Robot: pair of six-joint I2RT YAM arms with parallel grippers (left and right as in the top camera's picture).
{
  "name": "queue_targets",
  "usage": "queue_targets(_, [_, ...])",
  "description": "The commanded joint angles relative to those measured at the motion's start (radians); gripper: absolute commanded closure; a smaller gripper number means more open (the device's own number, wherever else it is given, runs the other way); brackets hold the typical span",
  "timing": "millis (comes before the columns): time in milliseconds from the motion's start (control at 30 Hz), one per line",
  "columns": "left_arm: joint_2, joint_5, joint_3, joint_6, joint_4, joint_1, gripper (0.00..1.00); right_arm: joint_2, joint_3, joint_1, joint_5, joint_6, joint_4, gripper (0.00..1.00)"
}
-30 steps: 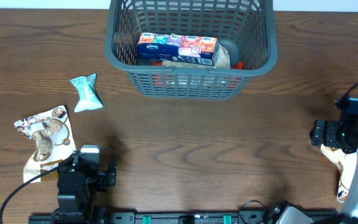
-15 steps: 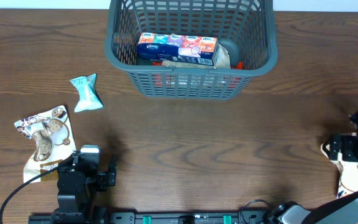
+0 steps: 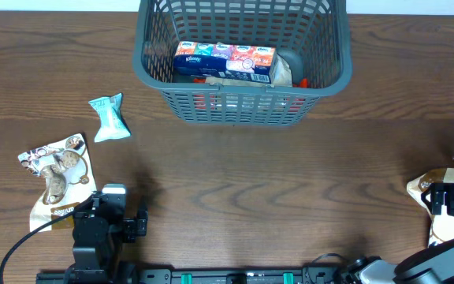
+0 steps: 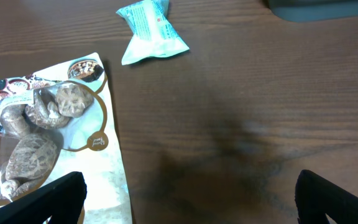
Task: Pack container
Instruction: 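Close the right gripper on the rice bag top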
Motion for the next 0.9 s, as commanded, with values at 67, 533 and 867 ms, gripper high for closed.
queue_targets(67, [-0.006,0.006,0.006,-0.001,-0.002,-0.004,0.01,0.090,-0.002,-0.013,0.000,-0.047,0.006,0.01])
queue_targets(533, [-0.006,0.006,0.006,0.000,-0.002,-0.004,0.01,0.165,0.002,-0.021,0.097,-0.047,0.079,0.01])
queue_targets(867, [-0.006,-0.020,0.006,0.007,-0.002,-0.004,0.01,0.165,0.002,-0.022,0.104,-0.051,0.103,0.01])
